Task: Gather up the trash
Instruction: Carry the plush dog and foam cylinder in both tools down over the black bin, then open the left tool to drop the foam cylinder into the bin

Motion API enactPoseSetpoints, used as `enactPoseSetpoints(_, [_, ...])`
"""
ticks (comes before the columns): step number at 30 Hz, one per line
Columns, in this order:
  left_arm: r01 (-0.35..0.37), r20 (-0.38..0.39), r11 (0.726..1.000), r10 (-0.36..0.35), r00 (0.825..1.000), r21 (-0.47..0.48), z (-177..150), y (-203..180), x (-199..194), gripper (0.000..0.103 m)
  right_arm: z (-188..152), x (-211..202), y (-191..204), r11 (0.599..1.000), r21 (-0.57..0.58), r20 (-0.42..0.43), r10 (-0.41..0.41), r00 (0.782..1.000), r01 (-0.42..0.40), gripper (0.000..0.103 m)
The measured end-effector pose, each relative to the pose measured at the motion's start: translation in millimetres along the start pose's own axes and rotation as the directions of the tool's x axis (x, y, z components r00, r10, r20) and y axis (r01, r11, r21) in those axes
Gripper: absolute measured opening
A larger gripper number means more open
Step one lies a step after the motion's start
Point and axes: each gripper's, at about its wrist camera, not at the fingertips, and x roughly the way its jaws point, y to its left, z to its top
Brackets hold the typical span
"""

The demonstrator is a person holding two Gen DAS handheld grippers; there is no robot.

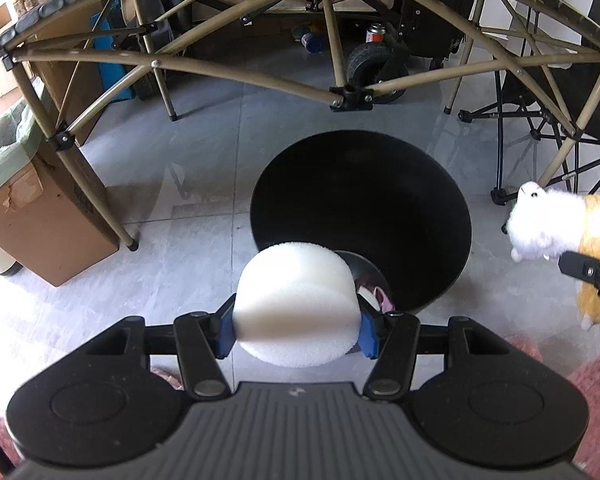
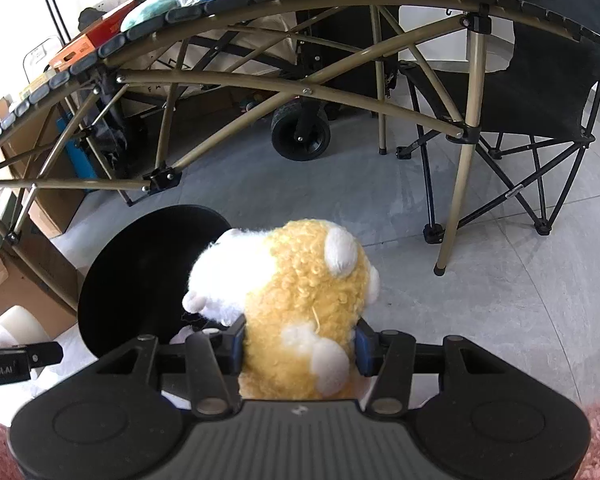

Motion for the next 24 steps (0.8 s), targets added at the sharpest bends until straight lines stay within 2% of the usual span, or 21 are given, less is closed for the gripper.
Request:
enactPoseSetpoints(8, [0.022,0.001,1.000,-0.022,1.000,0.013,28,-22,6,0.058,6,6,-10,0.999,0.036,0.008,-0.023,1.000,0.023,0.049])
enactPoseSetpoints(15, [0.042,-0.027,0.999,-0.042,0.999,0.008,48,-43,19,0.058,9,10,-26,0.996,0.083,0.008,-0.044,0.999,0.043,0.049])
enactPoseSetpoints(24, [0.033,-0.066,0.998,-0.035,0.997,-0.045,80,-61,42,0.058,13,14,-29,0.994,0.092,0.022,-0.054,0.998,0.052,0.049])
